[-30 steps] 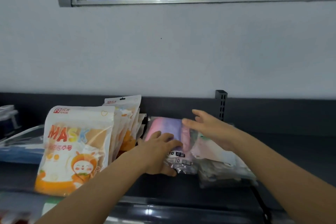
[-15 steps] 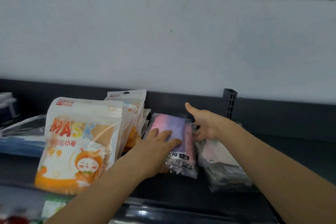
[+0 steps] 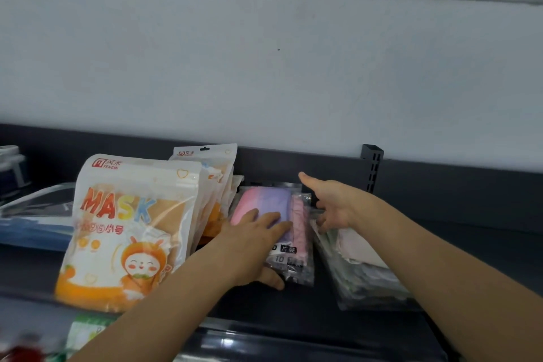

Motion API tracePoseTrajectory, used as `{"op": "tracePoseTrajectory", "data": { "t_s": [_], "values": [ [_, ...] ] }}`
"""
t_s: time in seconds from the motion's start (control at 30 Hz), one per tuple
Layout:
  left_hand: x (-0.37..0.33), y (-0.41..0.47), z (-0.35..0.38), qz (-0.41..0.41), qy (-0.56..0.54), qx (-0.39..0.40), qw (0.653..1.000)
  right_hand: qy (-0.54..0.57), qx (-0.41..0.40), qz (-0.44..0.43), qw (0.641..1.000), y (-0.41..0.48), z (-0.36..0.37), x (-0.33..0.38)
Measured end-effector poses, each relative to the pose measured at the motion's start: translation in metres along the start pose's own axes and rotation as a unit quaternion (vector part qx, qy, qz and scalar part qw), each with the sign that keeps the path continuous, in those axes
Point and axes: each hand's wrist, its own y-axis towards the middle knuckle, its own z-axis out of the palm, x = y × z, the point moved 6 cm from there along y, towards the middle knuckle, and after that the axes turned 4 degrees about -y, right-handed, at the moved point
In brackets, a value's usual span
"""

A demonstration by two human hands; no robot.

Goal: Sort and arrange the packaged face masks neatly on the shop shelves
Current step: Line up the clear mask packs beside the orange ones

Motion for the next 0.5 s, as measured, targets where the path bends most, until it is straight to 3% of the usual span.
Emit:
{"op": "tracePoseTrajectory", "data": {
  "t_s": [0.5],
  "values": [
    [0.004, -0.003, -0.001, 0.018, -0.01, -0.037, 0.999, 0.053, 0.036, 0.015, 0.998, 0.002, 0.017, -0.012]
  ]
}}
